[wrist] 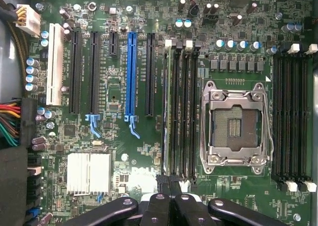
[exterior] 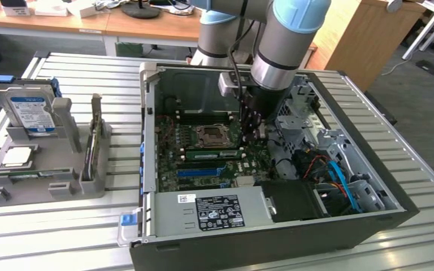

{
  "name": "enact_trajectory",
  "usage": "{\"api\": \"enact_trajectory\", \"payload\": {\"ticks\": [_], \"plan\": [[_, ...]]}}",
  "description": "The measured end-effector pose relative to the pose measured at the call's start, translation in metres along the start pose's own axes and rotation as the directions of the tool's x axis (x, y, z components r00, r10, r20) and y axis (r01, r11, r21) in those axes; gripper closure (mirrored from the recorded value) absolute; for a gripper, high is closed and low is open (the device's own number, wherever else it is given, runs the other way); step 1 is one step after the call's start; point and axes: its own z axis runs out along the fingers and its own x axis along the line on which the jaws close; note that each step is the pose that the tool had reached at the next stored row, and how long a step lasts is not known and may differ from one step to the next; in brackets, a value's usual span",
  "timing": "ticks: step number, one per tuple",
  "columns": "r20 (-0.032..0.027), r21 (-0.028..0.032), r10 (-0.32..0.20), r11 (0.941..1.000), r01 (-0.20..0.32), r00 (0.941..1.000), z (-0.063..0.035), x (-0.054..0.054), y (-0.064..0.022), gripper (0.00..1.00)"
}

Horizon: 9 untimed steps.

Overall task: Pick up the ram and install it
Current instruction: 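Press down the ram until it locks into place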

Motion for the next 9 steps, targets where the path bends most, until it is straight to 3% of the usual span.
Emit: {"api": "enact_trajectory", "payload": {"ticks": [9], "plan": [[0.0002, 0.0, 0.0, 1.0, 0.0, 1.0, 0.0022, 0.0, -0.0001, 0.89]]}}
